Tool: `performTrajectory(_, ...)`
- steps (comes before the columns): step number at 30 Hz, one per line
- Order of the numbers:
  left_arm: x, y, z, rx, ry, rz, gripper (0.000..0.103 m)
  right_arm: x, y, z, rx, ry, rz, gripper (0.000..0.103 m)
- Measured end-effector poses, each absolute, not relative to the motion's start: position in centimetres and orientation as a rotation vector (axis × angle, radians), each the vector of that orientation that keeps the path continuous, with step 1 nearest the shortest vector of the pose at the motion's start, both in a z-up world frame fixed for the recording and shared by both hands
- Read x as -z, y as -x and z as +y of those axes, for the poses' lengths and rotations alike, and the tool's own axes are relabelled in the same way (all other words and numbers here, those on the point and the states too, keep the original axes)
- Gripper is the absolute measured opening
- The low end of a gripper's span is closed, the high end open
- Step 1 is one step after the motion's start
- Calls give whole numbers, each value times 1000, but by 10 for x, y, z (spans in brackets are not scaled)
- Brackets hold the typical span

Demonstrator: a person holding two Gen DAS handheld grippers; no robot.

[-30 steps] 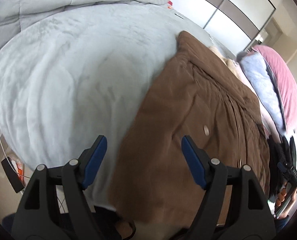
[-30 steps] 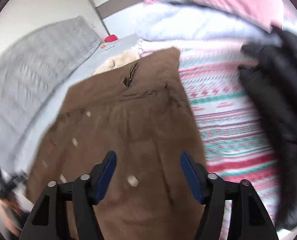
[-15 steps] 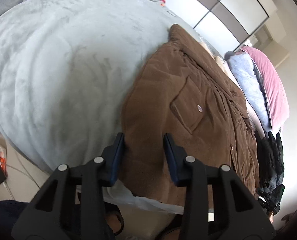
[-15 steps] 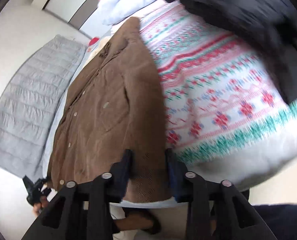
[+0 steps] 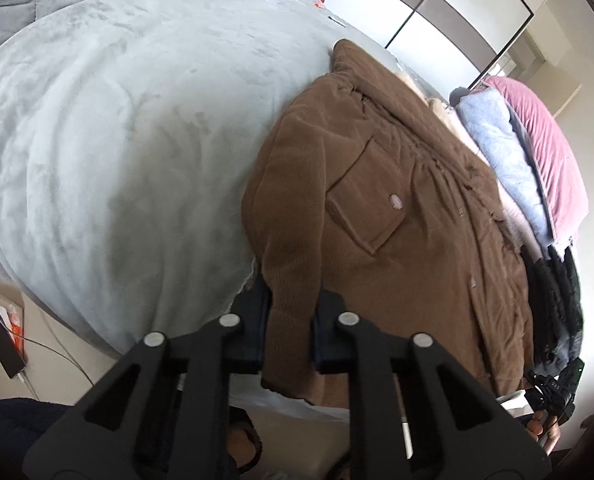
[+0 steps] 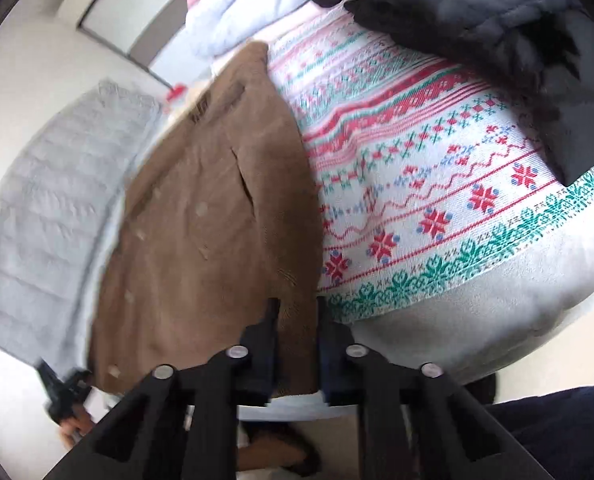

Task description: Fold large clothes

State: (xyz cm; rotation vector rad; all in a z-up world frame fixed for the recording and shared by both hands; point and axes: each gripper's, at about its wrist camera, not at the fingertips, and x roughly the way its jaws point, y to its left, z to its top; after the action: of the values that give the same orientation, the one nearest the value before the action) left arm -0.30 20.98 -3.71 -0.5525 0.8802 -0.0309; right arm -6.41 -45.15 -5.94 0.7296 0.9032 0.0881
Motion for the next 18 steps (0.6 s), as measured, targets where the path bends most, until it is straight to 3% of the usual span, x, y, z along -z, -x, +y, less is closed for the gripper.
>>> performTrajectory(4,19,8,224,54,624,839,15,20,78,-463,-131,-765,716,10)
performTrajectory(18,6,6,224,18,651,841,14,19,71,-467,-88,-778,714,10)
